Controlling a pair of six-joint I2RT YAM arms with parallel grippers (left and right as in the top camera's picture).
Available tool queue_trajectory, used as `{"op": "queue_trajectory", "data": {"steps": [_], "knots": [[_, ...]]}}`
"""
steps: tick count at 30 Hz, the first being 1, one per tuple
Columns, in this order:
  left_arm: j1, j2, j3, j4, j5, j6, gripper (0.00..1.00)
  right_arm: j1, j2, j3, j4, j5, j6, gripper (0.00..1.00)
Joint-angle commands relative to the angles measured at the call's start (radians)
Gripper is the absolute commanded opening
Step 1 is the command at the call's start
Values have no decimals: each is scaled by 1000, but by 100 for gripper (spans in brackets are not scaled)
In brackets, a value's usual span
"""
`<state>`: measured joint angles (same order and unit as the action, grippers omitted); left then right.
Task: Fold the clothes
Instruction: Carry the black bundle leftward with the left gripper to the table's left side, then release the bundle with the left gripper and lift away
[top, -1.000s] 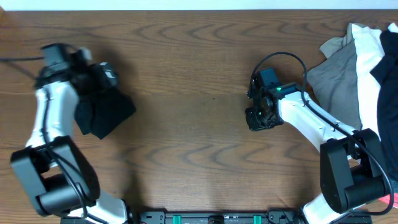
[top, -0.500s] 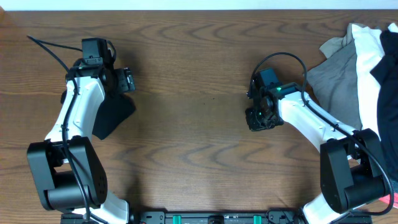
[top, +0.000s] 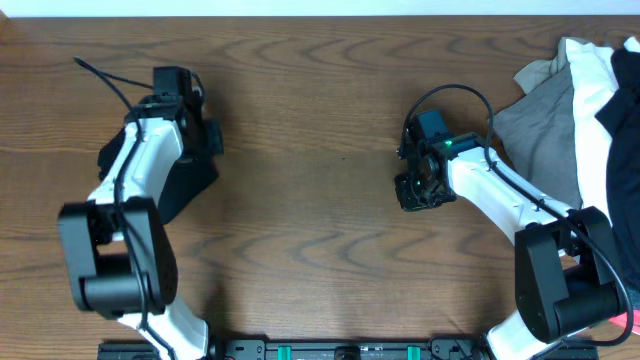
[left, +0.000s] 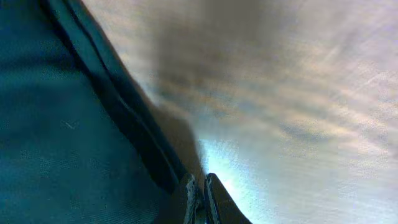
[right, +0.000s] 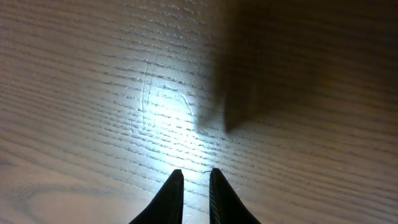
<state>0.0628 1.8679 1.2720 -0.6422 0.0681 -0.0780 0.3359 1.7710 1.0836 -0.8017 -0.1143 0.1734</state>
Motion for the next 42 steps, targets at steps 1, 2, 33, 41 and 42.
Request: {"op": "queue_trajectory", "data": {"steps": [1, 2, 33, 41, 42], "knots": [[9, 60, -7, -50, 2, -6, 8, 0, -11, -3, -3, 6, -2, 14], [11, 72, -7, -76, -5, -6, 6, 0, -11, -3, -3, 6, -2, 14], [-188, -138, -7, -270, -121, -31, 6, -6, -103, -3, 51, 7, -3, 16], [-375, -276, -7, -187, -121, -23, 38, -30, -282, -3, 107, 14, -3, 99], [-392, -288, -7, -170, -121, -23, 98, -30, -304, -3, 117, 21, -3, 99]]}}
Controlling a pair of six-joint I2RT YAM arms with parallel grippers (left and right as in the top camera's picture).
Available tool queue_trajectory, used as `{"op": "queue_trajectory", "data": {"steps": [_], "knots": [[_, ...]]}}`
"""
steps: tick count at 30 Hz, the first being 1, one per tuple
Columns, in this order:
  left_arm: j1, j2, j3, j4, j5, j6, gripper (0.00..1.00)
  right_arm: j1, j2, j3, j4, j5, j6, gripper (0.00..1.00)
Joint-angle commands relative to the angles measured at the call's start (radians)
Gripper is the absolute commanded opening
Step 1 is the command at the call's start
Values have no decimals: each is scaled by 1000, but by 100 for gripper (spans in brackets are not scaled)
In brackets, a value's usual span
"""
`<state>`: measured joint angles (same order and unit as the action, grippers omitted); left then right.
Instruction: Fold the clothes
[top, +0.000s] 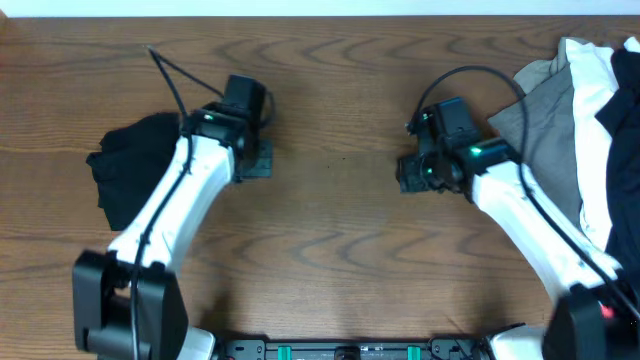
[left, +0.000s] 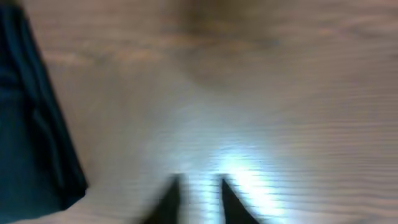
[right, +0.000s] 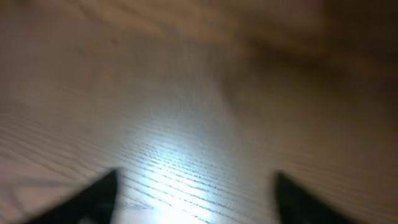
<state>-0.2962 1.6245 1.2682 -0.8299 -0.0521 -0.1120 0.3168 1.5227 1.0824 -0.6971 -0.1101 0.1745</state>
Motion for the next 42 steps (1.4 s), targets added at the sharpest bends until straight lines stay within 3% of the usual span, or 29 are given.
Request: {"op": "queue_trajectory", "data": {"steps": [1, 7, 13, 19, 26, 31, 42], "knots": [[-44, -51, -3, 34, -1, 11, 98, -11, -74, -2, 23, 22, -4, 99], [-60, -56, -3, 53, 0, 8, 98, -21, -151, -2, 67, 108, -4, 99], [-61, -77, 0, -73, 8, 7, 98, -50, -238, -2, -25, 111, 6, 99], [-85, -186, -13, -81, 45, 7, 98, -63, -390, -11, -111, 118, 43, 99], [-209, -501, -227, 81, 40, 2, 98, -39, -697, -184, -100, 187, 88, 99], [-220, -665, -410, 196, 41, -12, 98, -37, -902, -314, -88, 188, 141, 99], [-220, -657, -462, 226, 41, -13, 98, -37, -979, -359, -300, 151, 154, 99]]}}
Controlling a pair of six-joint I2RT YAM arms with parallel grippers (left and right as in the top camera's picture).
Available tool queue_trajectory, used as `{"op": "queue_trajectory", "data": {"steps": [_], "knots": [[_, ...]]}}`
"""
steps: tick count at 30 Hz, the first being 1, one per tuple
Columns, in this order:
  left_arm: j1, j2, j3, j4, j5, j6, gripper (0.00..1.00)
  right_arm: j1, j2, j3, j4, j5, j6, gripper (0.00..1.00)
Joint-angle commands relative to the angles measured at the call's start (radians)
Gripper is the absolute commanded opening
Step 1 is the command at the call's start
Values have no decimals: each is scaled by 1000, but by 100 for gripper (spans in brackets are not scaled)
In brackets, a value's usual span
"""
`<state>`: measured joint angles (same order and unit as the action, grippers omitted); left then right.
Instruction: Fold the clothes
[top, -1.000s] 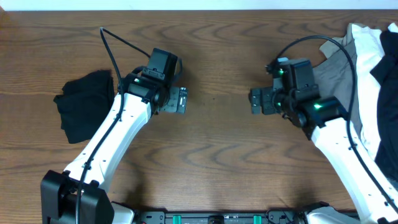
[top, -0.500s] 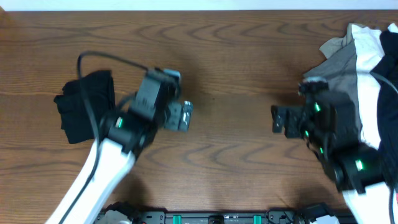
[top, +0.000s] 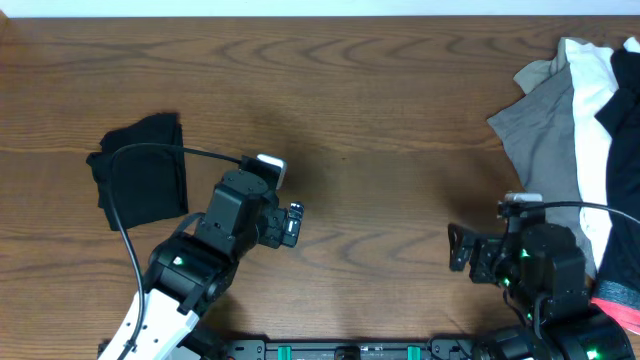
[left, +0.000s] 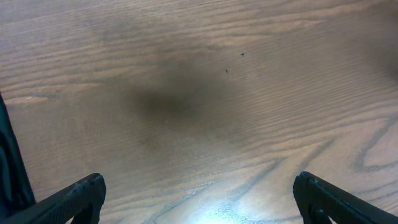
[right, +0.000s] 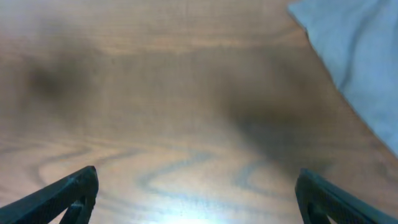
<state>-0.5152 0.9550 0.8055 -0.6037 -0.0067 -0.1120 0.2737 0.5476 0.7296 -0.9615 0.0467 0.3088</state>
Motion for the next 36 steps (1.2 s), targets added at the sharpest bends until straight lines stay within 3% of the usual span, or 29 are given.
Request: {"op": "queue_trajectory", "data": {"steps": [1, 11, 17, 36], "knots": [[-2, 16, 1, -1, -4, -13, 98, 6, -4, -6, -53, -6, 20, 99], [-2, 25, 1, -1, -4, -13, 98, 6, -8, -6, -109, -6, 20, 99], [-2, 25, 1, -1, -5, -13, 98, -25, -109, -11, -97, 18, 8, 99], [-2, 25, 1, -1, -4, -13, 98, -93, -543, -478, 460, -36, -40, 99]]}}
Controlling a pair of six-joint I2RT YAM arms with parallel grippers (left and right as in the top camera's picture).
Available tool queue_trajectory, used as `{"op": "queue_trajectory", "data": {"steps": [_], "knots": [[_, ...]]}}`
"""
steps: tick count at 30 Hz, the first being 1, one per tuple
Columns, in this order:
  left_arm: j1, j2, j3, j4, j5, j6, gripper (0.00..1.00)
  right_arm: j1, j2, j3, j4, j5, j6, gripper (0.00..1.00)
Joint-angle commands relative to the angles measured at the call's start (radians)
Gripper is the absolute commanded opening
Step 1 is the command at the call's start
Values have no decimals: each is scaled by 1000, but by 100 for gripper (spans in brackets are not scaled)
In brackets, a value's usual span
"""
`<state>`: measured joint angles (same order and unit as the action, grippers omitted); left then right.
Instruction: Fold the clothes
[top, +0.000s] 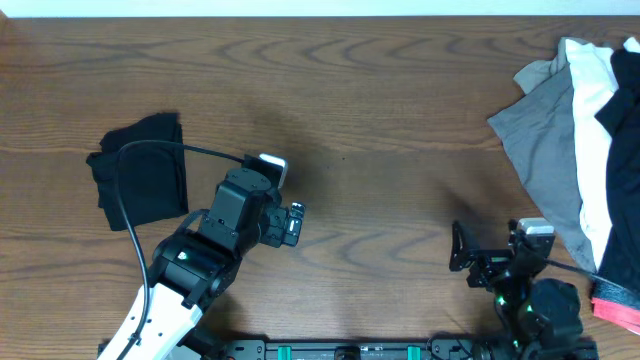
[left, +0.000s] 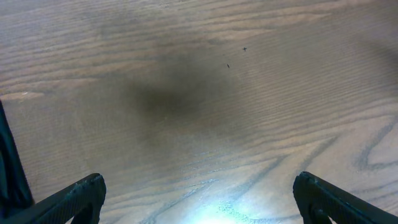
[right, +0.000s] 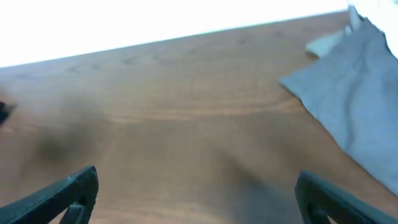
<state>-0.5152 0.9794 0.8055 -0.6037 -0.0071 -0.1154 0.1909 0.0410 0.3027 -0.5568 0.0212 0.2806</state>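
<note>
A folded black garment (top: 140, 181) lies at the left of the wooden table. A heap of unfolded clothes (top: 578, 130), grey, white and black, sits at the right edge; its grey piece (right: 357, 106) shows in the right wrist view. My left gripper (top: 290, 224) hangs open over bare wood right of the black garment, with nothing between its fingers (left: 74, 196). Near the table's front edge my right gripper (top: 462, 252) is open too, left of the heap, and its fingers (right: 78, 190) hold nothing.
A red-pink item (top: 618, 313) peeks in at the bottom right corner. The wooden table (top: 350, 110) has bare surface between the black garment and the heap. A dark strip of the black garment (left: 9, 162) shows at the left edge of the left wrist view.
My right arm has drawn back toward the front edge and tilted up, its camera now seeing the table's far edge. The left arm has barely moved. Both grippers remain open.
First my left gripper was shut at the black garment on the left and my right gripper nearly shut over the table's middle. Then both were over bare wood, the garment left lying folded. After that both arms had withdrawn toward the front with grippers wide open.
</note>
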Motion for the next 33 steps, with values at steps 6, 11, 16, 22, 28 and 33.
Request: {"op": "queue_trajectory", "data": {"steps": [6, 11, 16, 22, 28, 33], "knots": [[-2, 1, 1, -1, -4, -9, 98, -10, -36, -143, 276, -11, -13, 99], [-2, 1, 1, -1, -4, -9, 98, -10, -36, -266, 561, -10, -50, 99], [-2, 1, 1, -1, -4, -9, 98, -8, -37, -298, 591, -11, -69, 99], [-2, 1, 1, -1, -4, -9, 98, -5, -37, -298, 482, -33, -77, 99], [-2, 1, 1, -1, -4, -9, 98, -5, -37, -298, 482, -29, -76, 99], [-2, 1, 1, -1, -4, -9, 98, -5, -36, -298, 482, -29, -76, 99]]}}
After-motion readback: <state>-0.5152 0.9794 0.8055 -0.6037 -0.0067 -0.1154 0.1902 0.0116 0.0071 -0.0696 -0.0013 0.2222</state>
